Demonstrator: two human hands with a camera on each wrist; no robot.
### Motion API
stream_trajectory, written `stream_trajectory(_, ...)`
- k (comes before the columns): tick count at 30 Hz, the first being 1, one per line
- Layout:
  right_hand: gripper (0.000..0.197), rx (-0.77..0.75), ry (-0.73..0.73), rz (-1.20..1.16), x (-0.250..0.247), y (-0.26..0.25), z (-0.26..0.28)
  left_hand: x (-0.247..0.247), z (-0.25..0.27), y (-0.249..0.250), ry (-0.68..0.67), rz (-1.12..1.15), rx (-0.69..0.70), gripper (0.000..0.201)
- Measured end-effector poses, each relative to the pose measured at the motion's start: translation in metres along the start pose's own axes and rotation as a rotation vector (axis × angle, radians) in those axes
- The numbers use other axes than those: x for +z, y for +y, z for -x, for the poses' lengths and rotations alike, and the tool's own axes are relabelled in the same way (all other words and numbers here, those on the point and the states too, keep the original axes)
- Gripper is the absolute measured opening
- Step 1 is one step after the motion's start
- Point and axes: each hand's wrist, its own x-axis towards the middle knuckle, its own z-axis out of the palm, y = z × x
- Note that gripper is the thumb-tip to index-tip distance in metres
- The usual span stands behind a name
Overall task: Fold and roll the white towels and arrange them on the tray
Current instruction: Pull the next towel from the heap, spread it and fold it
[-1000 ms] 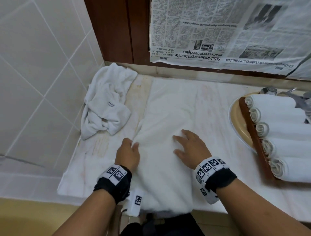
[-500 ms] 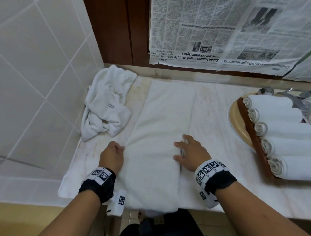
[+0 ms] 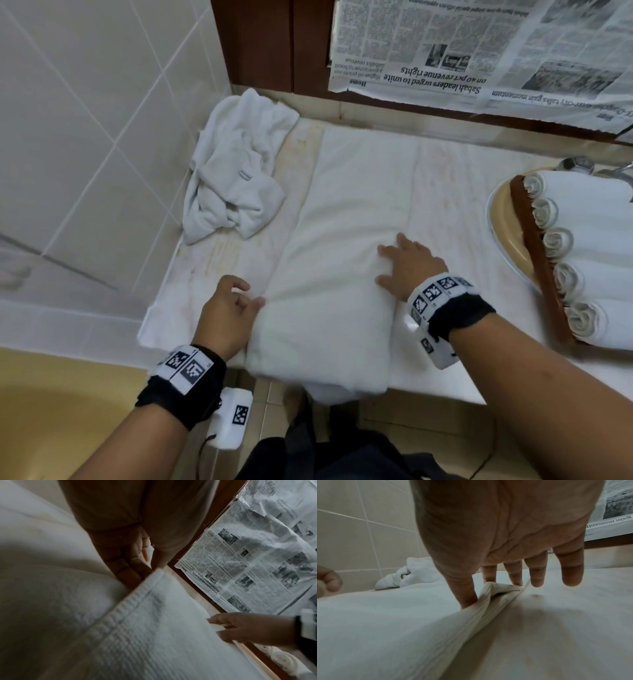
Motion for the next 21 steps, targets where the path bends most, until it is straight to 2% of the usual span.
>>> stream_trajectory(3, 0.068, -0.016, 0.031, 0.055, -0.002, -0.003, -0.004, 0.008, 0.024, -0.004, -0.101, 0.007, -0.052, 0.035)
stream_trajectory(5, 0.067, -0.016, 0.069, 0.057, 0.003, -0.003, 0.001, 0.010, 0.038, -0.012, -0.217, -0.112, -0.036, 0.044)
stream_trajectory(7, 0.065, -0.043, 0.157, 0.024, 0.015, -0.002, 0.016, 0.013, 0.050, -0.015, -0.220, -0.184, 0.012, 0.036)
stream_trajectory(8, 0.064, -0.074, 0.205, -0.010, 0.023, -0.002, 0.027, 0.015, 0.055, -0.013, -0.137, -0.134, 0.045, 0.028)
stream_trajectory(11, 0.065, -0.153, 0.313, -0.158, 0.055, -0.001, 0.069, 0.014, 0.066, -0.005, 0.265, 0.054, 0.119, 0.016)
stream_trajectory(13, 0.064, -0.193, 0.352, -0.234, 0.077, 0.001, 0.098, 0.010, 0.063, -0.010, 0.361, -0.011, 0.086, 0.024)
stream_trajectory(16, 0.061, -0.253, 0.308, -0.280, 0.104, 0.005, 0.132, 0.005, 0.059, -0.029, 0.229, -0.376, -0.042, 0.044)
stream_trajectory(18, 0.059, -0.333, 0.264, -0.296, 0.116, 0.006, 0.149, 0.005, 0.062, -0.037, 0.135, -0.551, -0.030, 0.046)
stream_trajectory(21, 0.060, -0.500, 0.157, -0.170, 0.133, 0.006, 0.164, 0.007, 0.066, -0.042, 0.082, -0.654, 0.003, 0.044)
